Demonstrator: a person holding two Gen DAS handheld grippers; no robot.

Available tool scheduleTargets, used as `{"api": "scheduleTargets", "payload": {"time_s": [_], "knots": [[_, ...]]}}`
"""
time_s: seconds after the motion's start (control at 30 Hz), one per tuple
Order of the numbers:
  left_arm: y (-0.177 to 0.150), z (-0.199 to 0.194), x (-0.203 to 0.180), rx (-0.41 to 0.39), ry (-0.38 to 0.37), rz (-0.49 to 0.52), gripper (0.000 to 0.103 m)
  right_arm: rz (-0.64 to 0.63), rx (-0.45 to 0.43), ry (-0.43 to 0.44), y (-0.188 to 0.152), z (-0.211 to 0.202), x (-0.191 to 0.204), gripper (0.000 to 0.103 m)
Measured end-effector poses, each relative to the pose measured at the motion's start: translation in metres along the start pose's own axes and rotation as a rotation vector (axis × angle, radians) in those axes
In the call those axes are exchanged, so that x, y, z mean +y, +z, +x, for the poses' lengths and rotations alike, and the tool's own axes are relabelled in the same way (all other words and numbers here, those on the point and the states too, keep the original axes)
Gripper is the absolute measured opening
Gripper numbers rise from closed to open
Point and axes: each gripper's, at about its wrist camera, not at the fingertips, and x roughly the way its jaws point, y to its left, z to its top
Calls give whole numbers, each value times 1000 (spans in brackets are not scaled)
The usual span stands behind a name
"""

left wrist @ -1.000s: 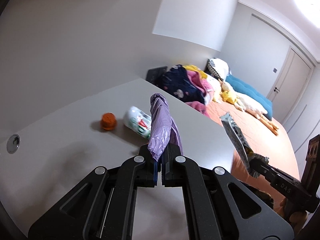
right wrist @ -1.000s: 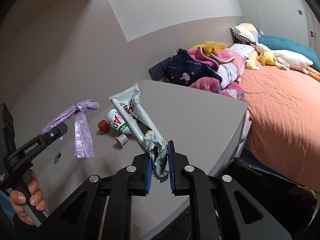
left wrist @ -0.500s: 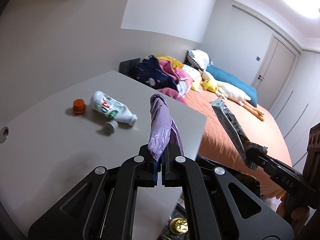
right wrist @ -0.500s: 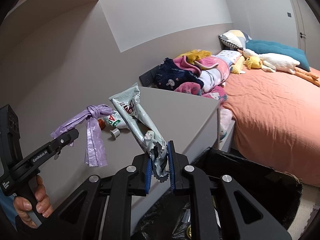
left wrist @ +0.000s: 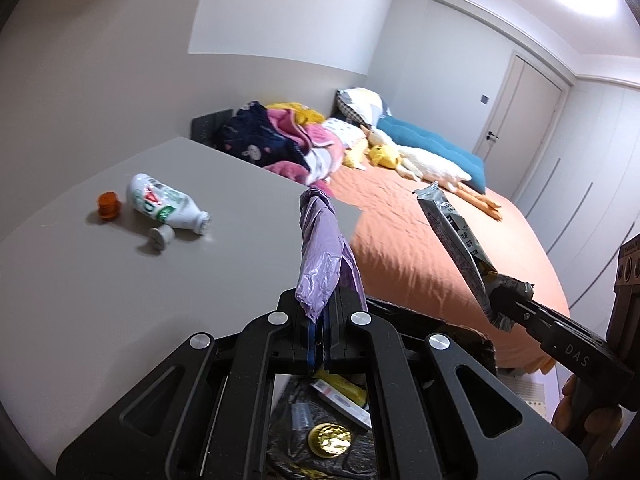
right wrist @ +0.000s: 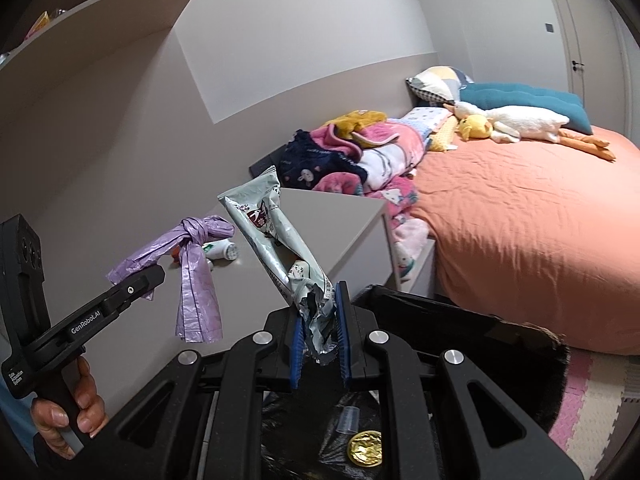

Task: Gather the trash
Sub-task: 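Carry the purple bag and foil wrapper over the black bin, then open both tools to drop the bag and wrapper into the bin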

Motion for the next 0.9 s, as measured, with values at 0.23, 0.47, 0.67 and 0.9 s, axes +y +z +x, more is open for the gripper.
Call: {"api": "scheduleTargets", "payload": {"time_s": [0.23, 0.47, 0.67, 0.9], "knots": [[-8, 10, -29, 31, -51, 45, 1, 25, -14, -40, -5, -16, -20, 16], [-17, 22, -52, 69, -99, 84, 1, 62, -30, -66, -12, -31, -40, 15], [-25, 38, -68, 155, -149, 107, 1, 93, -39, -93, -17, -42, -58, 16], [-33, 55, -71, 217, -107, 120, 96, 169, -125, -179, -17, -62, -78, 73]]}}
